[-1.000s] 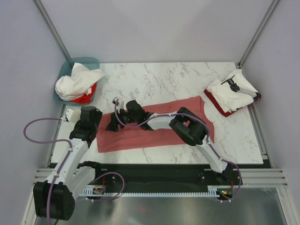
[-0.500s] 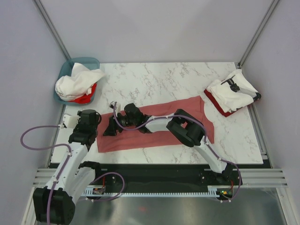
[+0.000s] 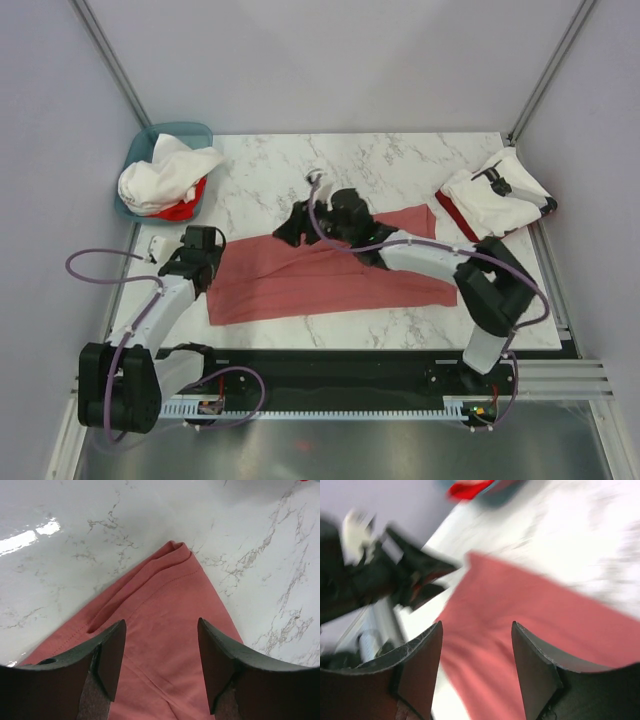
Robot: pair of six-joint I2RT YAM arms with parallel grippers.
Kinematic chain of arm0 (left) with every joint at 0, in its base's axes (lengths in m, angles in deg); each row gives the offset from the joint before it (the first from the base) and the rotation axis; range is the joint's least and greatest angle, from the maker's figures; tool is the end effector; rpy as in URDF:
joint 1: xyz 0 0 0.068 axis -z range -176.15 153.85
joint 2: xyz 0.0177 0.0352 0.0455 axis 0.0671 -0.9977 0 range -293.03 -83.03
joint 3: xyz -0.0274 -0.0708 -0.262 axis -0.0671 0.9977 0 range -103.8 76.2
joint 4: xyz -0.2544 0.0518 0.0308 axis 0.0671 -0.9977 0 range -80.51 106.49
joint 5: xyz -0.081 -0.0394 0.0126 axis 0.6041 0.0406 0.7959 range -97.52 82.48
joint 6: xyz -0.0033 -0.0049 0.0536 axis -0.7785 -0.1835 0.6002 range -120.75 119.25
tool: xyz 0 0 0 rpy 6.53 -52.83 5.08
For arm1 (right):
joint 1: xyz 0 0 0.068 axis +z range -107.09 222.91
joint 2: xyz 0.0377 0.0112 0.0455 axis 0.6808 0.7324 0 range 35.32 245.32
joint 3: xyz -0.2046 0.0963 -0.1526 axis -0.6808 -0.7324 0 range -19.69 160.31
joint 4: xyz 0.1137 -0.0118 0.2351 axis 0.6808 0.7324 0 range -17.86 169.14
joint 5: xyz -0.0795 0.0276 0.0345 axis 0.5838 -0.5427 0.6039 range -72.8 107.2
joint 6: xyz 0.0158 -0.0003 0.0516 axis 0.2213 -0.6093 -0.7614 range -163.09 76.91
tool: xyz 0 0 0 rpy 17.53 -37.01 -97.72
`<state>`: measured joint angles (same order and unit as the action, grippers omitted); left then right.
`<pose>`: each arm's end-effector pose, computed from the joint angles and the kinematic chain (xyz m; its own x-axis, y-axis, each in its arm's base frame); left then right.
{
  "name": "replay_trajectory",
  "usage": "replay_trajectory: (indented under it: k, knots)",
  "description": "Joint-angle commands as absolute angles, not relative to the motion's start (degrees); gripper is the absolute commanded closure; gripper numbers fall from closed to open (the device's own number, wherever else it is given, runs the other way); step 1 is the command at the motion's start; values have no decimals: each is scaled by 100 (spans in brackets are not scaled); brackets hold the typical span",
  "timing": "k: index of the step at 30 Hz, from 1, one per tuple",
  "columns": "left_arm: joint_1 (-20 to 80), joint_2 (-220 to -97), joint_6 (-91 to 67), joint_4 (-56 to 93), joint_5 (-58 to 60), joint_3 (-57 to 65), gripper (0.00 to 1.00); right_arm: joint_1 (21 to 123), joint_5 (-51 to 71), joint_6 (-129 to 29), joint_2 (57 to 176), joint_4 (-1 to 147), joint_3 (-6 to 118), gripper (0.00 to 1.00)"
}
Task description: Fold and stack the t-shirts
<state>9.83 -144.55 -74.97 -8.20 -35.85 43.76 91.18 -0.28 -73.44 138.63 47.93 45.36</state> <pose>0.2005 -0.0040 0.1939 -0.0381 -0.8477 -0.5291 -0.8230 0.3269 -0.4646 0.2683 0.3169 0.2396 -0.5971 0.0546 -0.8003 -0.6999 0.4519 0.5531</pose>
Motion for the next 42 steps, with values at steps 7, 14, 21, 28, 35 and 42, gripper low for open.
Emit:
replay_trajectory:
  k: [7, 14, 21, 28, 35, 42]
  knots:
    - [1044, -14858, -6300, 434, -2476, 4245, 40, 7411, 2884, -7420, 12629, 7196, 3726, 31]
    - [1710, -15605, -4464, 1517, -963, 3763, 41, 7411, 4275, -6981, 12883, 7925, 4174, 34]
    - [3195, -16589, -3592, 2035, -621, 2868, 34, 7279, 4453, -6919, 12830, 8137, 4086, 37]
    - [4005, -18391, -3328, 2194, 30, 1373, 34, 6375, 3550, -7516, 12410, 7769, 3508, 37]
    - [4375, -19762, -3204, 1887, -31, -314, 41, 5601, 2292, -7850, 12724, 7119, 3233, 55]
    - [4419, -20475, -3213, 1772, -215, -861, 45, 5556, 2475, -7754, 13278, 7152, 3576, 66]
